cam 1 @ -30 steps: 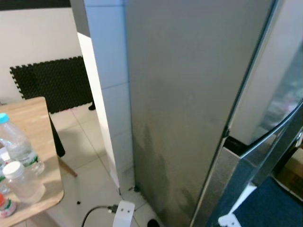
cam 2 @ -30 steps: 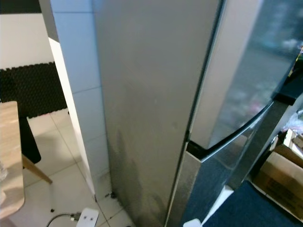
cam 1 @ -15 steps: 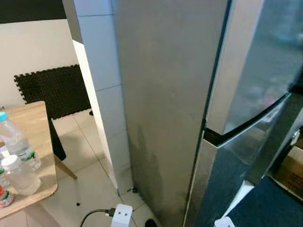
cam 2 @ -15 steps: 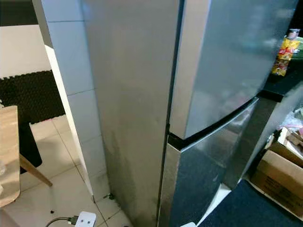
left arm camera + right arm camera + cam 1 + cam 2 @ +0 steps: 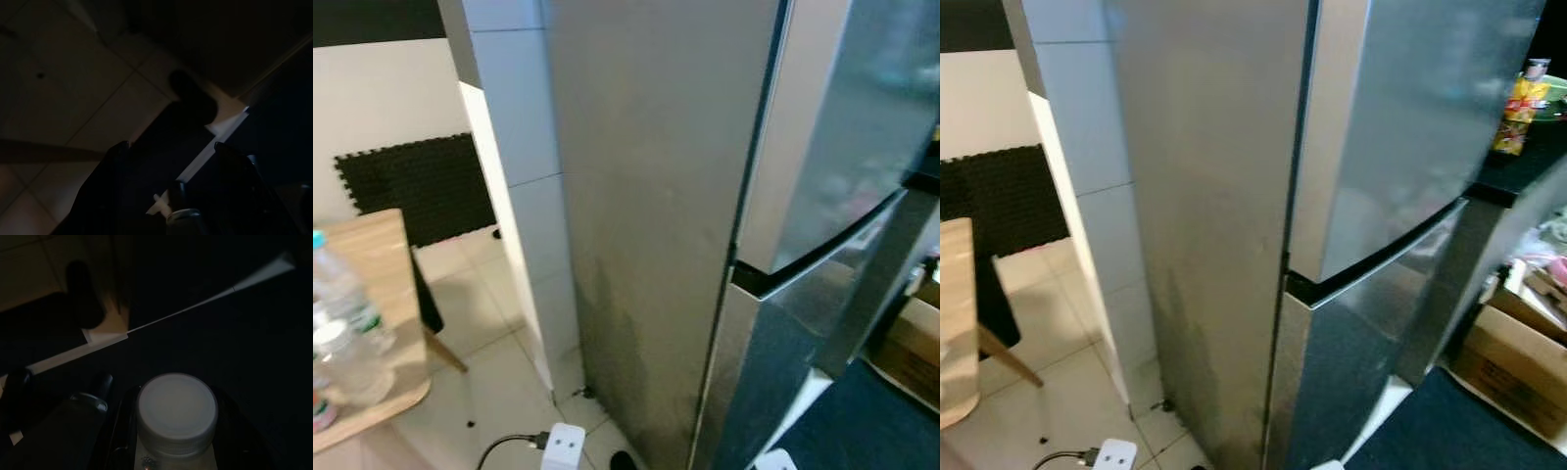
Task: Restocking fridge
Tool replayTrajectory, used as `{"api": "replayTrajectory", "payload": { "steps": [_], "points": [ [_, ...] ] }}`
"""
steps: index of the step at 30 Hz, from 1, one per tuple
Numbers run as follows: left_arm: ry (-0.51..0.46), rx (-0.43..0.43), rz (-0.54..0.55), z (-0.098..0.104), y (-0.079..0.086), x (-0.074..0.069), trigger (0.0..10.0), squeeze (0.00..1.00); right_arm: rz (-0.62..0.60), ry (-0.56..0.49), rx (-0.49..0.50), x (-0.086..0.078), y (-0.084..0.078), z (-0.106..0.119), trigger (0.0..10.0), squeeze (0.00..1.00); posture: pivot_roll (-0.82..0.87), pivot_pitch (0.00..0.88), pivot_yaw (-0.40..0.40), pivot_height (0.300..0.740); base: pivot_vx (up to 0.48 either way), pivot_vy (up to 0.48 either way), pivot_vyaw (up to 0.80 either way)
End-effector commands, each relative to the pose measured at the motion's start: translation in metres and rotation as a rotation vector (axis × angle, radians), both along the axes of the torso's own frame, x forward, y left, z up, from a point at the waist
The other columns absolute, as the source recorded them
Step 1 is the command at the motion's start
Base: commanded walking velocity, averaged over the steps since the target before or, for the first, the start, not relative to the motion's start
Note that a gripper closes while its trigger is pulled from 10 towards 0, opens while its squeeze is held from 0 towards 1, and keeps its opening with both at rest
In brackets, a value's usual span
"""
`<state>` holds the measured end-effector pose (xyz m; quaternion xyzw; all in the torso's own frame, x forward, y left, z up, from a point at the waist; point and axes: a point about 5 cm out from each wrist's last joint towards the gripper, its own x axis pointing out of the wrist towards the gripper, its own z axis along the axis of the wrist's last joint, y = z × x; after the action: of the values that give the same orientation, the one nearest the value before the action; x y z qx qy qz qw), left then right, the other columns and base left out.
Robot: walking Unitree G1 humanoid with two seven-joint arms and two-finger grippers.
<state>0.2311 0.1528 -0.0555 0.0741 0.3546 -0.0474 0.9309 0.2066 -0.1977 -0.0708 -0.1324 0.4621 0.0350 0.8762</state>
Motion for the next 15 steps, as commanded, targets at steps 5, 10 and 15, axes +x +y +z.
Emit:
{"api": "replayTrajectory", "payload": {
  "steps": [5,10,15],
  "points": [
    [0.006,0.002,0.0,-0.0012,0.0016,-0.0019,10.0,0.0,-0.02,0.022,0.004,-0.0079,-0.0037,-0.0038,10.0,0.0,-0.07,0.083,-0.014,0.74,0.0,0.0,-0.77],
    [0.002,0.001,0.004,-0.0007,0.0023,-0.0013,10.0,0.0,-0.021,0.022,0.012,-0.008,-0.0019,-0.0041,10.0,0.0,-0.07,0.084,-0.015,0.74,0.0,0.0,-0.77],
    [-0.003,0.003,0.003,0.0,0.0028,-0.0005,10.0,0.0,-0.022,0.02,0.017,-0.0074,-0.0009,-0.0039,10.0,0.0,-0.06,0.087,-0.014,0.74,0.0,0.0,-0.77]
  ]
}}
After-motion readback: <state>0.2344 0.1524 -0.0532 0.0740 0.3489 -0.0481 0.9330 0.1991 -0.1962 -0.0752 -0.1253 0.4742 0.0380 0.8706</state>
